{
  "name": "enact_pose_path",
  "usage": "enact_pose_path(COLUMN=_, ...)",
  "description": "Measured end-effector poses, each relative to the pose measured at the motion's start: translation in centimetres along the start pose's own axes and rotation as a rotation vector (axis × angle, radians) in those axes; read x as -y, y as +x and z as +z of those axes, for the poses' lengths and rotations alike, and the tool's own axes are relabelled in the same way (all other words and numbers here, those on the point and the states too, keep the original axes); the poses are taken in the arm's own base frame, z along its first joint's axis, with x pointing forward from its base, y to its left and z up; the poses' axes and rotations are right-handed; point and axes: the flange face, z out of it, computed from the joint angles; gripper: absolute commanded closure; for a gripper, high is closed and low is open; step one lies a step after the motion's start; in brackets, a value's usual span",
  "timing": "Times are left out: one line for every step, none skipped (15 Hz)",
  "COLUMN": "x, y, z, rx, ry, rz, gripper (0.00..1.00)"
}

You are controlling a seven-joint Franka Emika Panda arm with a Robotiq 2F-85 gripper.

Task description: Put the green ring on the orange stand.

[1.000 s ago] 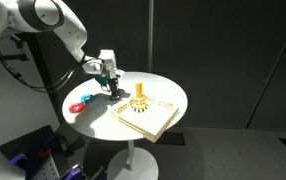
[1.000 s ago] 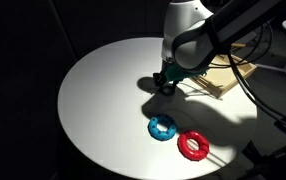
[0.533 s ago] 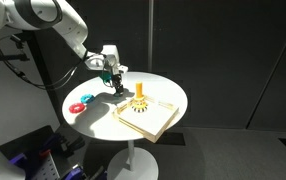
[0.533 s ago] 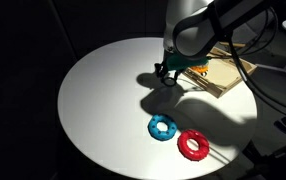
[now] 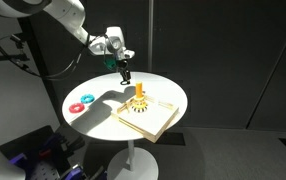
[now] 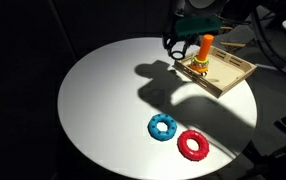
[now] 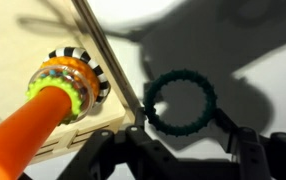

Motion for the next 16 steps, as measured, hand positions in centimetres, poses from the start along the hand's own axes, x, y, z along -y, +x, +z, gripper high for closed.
enact_pose_path(x=-0.6, y=0.5, z=-0.9, rx=-0.013, ry=-0.006, rz=0.005, gripper=0.58)
enact_pose_path(x=-1.2, y=1.0, z=-1.7, rx=-0.026, ry=-0.011, rz=0.012, gripper=0.58)
enact_pose_path(x=-1.7, y=1.4, z=-2.5, rx=-0.037, ry=-0.017, rz=0.022, gripper=0.58)
enact_pose_path(x=-2.4, y=1.8, z=-3.1, rx=-0.048, ry=-0.023, rz=0.032, gripper=0.58)
enact_pose_path(x=-3.0, y=2.2, z=-3.7, rx=-0.056, ry=-0.029, rz=0.042, gripper=0.58)
enact_pose_path(x=-3.7, y=2.7, z=-4.2, rx=-0.064, ry=-0.035, rz=0.054, gripper=0.58)
enact_pose_path(x=-4.3, y=3.0, z=-4.7, rx=-0.071, ry=-0.040, rz=0.063, gripper=0.58)
enact_pose_path(x=-5.0, y=3.4, z=-5.1, rx=-0.078, ry=-0.045, rz=0.076, gripper=0.58)
enact_pose_path(x=-5.6, y=3.8, z=-5.4, rx=-0.084, ry=-0.050, rz=0.087, gripper=0.58)
enact_pose_path(x=-6.2, y=4.1, z=-5.6, rx=-0.089, ry=-0.054, rz=0.098, gripper=0.58)
enact_pose_path(x=-6.8, y=4.4, z=-5.9, rx=-0.091, ry=-0.057, rz=0.109, gripper=0.58)
enact_pose_path(x=-7.3, y=4.6, z=-6.0, rx=-0.092, ry=-0.060, rz=0.120, gripper=0.58)
enact_pose_path(x=-7.9, y=4.8, z=-6.1, rx=-0.091, ry=-0.062, rz=0.131, gripper=0.58)
enact_pose_path(x=-8.4, y=5.0, z=-6.1, rx=-0.089, ry=-0.065, rz=0.139, gripper=0.58)
enact_pose_path(x=-8.8, y=5.1, z=-5.9, rx=-0.086, ry=-0.068, rz=0.147, gripper=0.58)
enact_pose_path(x=-9.2, y=5.2, z=-5.7, rx=-0.082, ry=-0.071, rz=0.153, gripper=0.58)
